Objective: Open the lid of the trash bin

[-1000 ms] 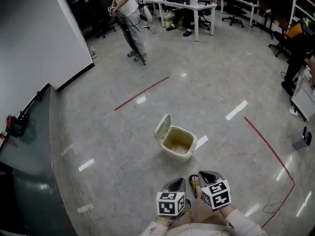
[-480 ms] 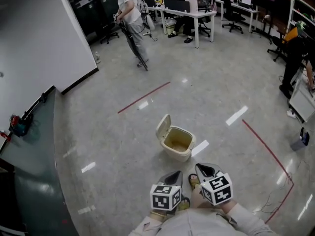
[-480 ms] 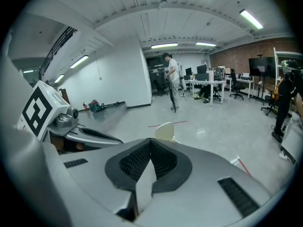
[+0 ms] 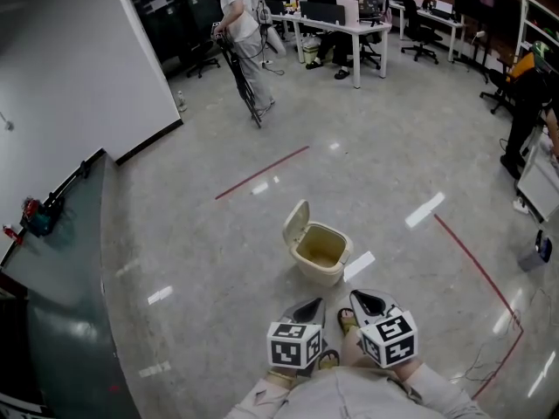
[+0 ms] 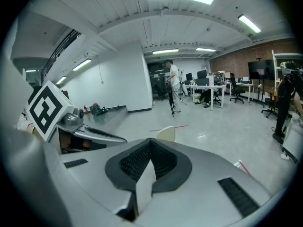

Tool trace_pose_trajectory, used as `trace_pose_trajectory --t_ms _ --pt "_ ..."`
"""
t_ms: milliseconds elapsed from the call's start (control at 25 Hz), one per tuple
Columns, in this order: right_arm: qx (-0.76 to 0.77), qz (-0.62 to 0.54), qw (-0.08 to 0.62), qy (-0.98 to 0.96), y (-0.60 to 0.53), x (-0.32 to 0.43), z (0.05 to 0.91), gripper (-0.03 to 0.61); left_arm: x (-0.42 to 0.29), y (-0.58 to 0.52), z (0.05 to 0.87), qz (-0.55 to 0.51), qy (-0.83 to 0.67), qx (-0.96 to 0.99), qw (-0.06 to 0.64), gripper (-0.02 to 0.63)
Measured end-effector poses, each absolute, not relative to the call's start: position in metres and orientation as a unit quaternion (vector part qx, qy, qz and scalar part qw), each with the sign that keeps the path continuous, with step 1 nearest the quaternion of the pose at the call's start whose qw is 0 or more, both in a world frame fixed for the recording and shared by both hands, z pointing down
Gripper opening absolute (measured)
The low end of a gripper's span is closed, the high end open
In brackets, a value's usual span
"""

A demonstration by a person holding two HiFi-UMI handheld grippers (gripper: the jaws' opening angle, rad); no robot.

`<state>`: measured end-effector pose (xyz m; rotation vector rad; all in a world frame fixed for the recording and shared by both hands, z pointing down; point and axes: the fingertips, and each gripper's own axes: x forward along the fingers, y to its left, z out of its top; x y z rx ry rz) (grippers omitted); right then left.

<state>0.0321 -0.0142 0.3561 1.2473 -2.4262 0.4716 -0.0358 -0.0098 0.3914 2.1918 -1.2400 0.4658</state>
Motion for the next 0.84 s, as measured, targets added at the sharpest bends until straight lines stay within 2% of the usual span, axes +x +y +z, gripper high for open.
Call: trace_pose_trajectory --t_ms 840 --pt "0.431 0.163 0.199 -0.865 -0.024 0.013 0.357 0.005 -0.053 -0.023 0.392 0.168 -0.466 0.818 0.291 0.003"
